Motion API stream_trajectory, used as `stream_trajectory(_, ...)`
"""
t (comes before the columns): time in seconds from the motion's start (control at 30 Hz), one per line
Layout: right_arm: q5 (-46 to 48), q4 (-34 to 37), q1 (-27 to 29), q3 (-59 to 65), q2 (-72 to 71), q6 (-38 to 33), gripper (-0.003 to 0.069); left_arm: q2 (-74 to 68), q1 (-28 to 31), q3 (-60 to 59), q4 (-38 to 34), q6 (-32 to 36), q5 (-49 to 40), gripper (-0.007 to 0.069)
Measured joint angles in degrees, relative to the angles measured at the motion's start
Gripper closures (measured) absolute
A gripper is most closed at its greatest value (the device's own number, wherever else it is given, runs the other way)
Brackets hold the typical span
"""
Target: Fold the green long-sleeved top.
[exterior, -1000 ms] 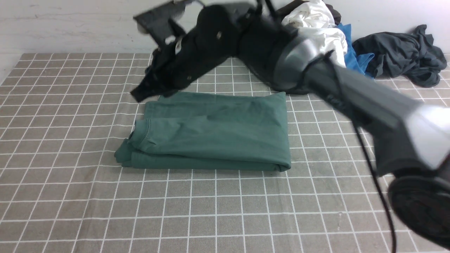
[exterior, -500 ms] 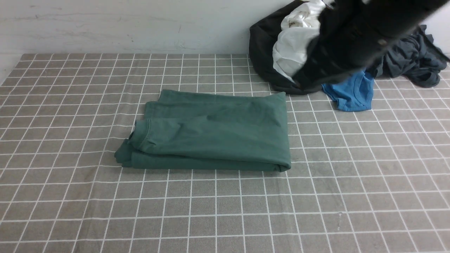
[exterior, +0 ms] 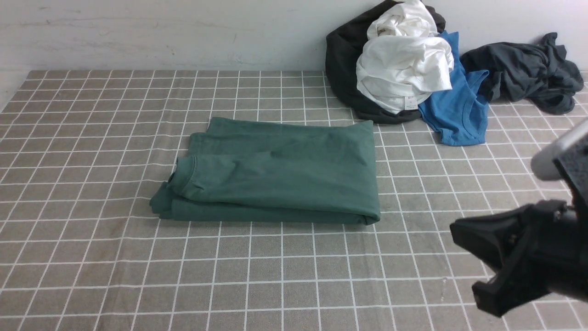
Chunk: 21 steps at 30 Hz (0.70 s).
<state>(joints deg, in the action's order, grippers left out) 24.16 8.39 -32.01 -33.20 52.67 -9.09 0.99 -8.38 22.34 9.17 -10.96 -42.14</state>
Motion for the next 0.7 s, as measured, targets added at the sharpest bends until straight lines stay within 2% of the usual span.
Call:
stream_trajectory(0.3,3.87,-0.62,0.17,4.02,-1.83,0.00,0.0669,0.00,0.00,0.00,-0.06,0.00,0.00,0.0454)
stream_trajectory(0.43,1.68,-0.67,0.27,6.95,-5.36,0.00,0.0671,0.00,0.00,0.00,0.00,0.00,0.00,0.0454)
stream_trajectory(0.53,-4.32,-1.21,1.57,12.31,-12.09,0.00,0.0671,0.00,0.00,0.00,0.00,0.00,-0.05,0.0454)
stream_trajectory(0.57,-8.93,-1.81,3.85,17.36,-18.37,0.00,0.0672,0.00,0.00,0.00,0.00,0.00,-0.05,0.0454)
stream_trajectory(0.7,-15.81,-2.01,9.64,25.86,-28.81,0.00,0.0672,0.00,0.00,0.00,0.00,0.00,-0.05,0.0454)
